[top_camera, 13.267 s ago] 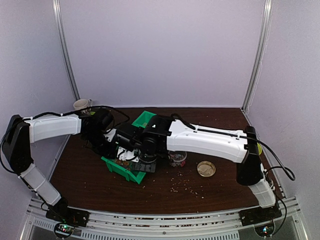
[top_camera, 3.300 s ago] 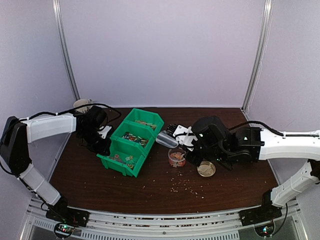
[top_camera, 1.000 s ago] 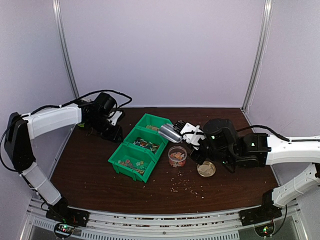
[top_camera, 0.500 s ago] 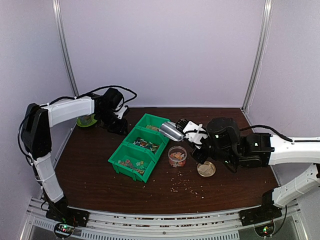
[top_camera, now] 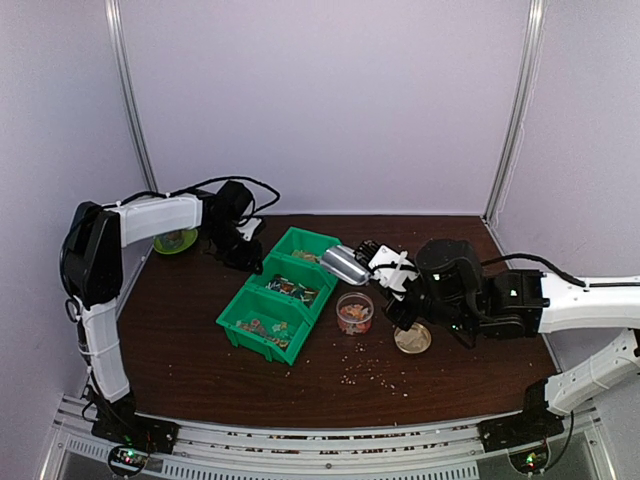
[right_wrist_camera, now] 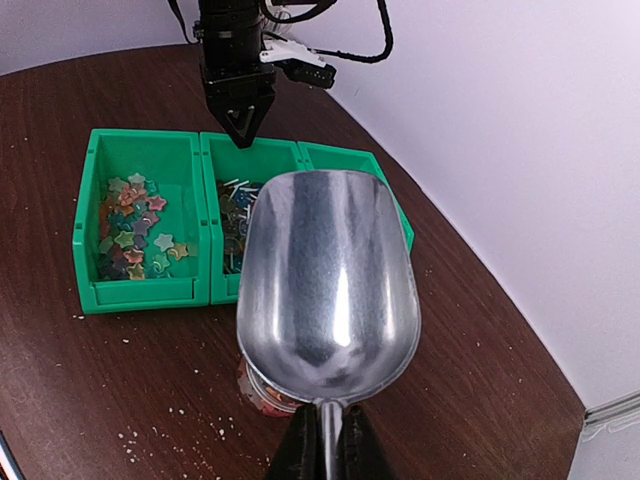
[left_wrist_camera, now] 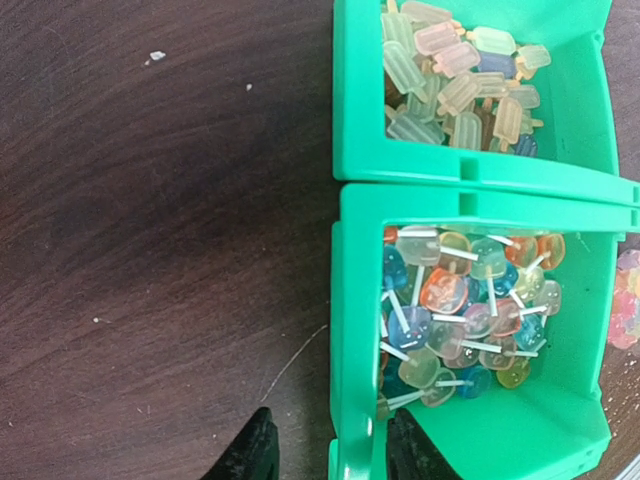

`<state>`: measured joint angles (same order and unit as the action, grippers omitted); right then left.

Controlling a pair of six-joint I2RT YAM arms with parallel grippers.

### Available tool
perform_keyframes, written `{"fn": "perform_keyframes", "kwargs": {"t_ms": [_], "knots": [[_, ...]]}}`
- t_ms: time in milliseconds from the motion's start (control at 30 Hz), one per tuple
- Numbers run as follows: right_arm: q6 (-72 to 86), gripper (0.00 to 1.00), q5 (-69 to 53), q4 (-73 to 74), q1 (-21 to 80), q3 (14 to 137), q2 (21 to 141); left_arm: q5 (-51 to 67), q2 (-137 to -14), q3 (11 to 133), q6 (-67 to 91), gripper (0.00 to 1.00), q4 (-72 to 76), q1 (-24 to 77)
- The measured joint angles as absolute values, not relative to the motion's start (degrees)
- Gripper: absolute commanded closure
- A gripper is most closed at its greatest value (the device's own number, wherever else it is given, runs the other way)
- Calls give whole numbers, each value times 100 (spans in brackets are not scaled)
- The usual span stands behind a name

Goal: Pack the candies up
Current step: Pick up the plate from the center of the board.

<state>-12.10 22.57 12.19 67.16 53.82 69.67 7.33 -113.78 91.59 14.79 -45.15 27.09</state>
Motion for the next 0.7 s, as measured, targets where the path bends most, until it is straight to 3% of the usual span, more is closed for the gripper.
{"fn": "perform_keyframes", "kwargs": {"t_ms": [700], "knots": [[-1205,100,2255,1214,6716,5380,6969,711,-11983,9255,1483,73,-4512,2753]]}}
